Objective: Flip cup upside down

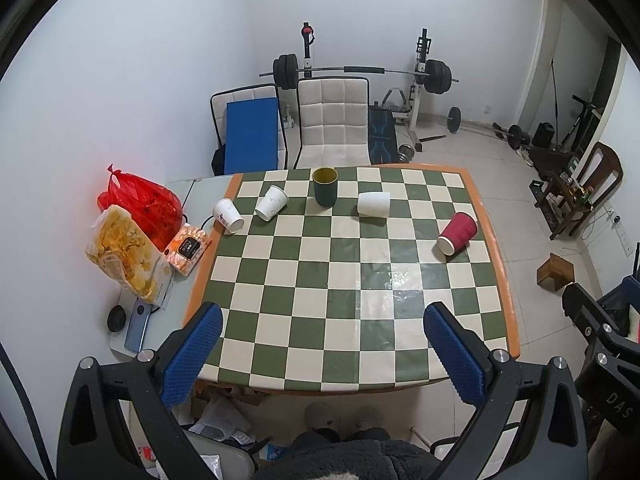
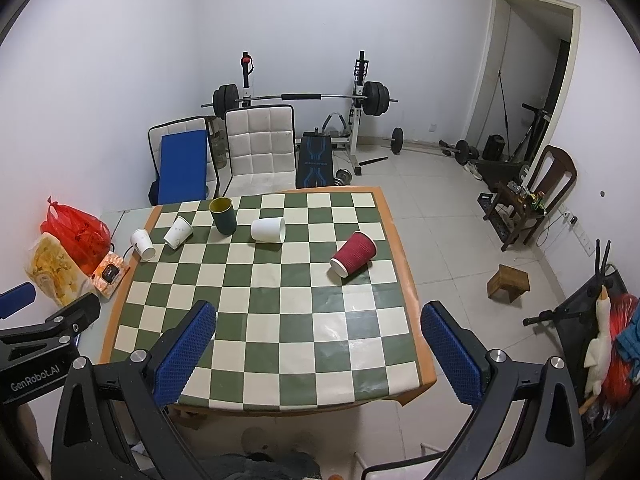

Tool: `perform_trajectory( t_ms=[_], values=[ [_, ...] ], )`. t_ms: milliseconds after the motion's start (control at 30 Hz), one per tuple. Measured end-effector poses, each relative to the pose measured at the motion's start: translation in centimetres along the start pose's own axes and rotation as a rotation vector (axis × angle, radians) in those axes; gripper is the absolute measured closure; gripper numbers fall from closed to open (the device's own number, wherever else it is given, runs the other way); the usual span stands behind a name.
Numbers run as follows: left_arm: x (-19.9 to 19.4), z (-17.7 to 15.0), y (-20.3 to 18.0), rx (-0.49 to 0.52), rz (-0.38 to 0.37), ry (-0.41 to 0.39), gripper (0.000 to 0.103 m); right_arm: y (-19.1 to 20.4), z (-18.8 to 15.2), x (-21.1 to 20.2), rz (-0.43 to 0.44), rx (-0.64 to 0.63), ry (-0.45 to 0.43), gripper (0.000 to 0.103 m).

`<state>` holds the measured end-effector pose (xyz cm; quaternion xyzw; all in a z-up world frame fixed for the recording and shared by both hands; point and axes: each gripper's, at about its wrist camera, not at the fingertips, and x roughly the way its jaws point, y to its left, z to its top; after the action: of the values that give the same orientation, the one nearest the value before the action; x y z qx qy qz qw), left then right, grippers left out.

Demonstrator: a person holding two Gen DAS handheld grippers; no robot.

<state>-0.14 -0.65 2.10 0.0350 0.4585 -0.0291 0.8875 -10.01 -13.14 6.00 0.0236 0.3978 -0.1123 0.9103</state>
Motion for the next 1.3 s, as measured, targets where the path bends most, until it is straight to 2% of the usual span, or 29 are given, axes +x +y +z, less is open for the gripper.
perform_trajectory(
  t_ms=[1300],
  values=[
    [-0.8,1.8,0.3,-0.001,0.009,-0.022,0.000,0.5,0.5,0.4,0.009,0.021,0.005,0.000]
  ],
)
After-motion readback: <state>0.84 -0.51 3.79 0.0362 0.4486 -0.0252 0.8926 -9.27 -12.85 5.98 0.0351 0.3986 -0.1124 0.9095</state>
